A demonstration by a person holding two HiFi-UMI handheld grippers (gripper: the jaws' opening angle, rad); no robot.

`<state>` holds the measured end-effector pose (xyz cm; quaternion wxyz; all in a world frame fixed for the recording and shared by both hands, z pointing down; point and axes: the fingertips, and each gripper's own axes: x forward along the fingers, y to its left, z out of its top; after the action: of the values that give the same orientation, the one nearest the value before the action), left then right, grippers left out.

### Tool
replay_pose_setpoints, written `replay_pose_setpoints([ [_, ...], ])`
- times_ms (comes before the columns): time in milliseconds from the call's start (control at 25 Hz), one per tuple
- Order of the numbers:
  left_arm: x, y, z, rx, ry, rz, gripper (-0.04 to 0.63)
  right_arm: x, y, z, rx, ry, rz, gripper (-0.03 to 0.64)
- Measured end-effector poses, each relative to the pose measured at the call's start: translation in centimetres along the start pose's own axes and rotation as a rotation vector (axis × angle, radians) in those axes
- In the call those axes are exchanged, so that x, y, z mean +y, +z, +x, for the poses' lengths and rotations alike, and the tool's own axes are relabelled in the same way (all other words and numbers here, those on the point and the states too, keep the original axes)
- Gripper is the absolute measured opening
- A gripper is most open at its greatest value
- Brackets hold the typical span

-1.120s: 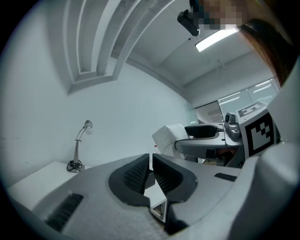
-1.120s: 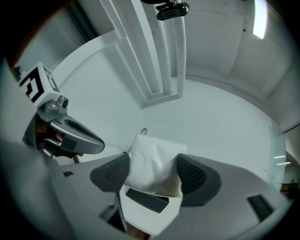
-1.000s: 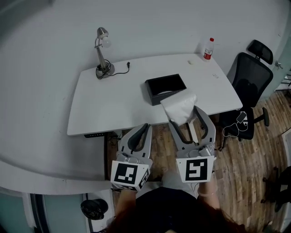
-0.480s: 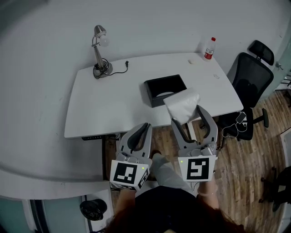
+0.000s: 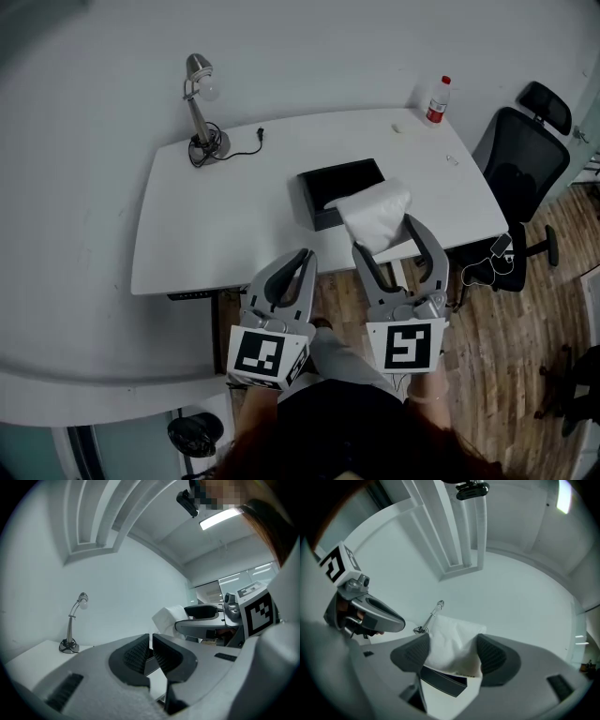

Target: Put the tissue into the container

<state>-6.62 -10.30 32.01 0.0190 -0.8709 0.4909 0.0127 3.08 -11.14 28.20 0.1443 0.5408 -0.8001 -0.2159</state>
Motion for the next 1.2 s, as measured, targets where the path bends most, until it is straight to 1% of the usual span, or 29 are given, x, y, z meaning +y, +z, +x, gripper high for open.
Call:
replay_pose_setpoints([
  [320,2.0,0.2,2.3,0.009,-0.006,0.018,0.041,-0.2,-0.4,3.2,0.007,0.025,0.015,0.334],
  [480,2.7,0.3,3.5,0.014,-0.013,0.008,0.041,-0.4,-0.8,4.7,0.017,0.029,0.028,0.333],
  [640,3.7,0.1,4.6,0.016,-0.018,0.024,0.041,-0.7,-1.2,6.2,0.028,0.029,0.032,0.333],
  [1200,6.3,-0.6,7.9,0.040,-0.017,0.016,0.041,-1.2,-3.3,10.6,0.078,0.057,0.069,0.331],
])
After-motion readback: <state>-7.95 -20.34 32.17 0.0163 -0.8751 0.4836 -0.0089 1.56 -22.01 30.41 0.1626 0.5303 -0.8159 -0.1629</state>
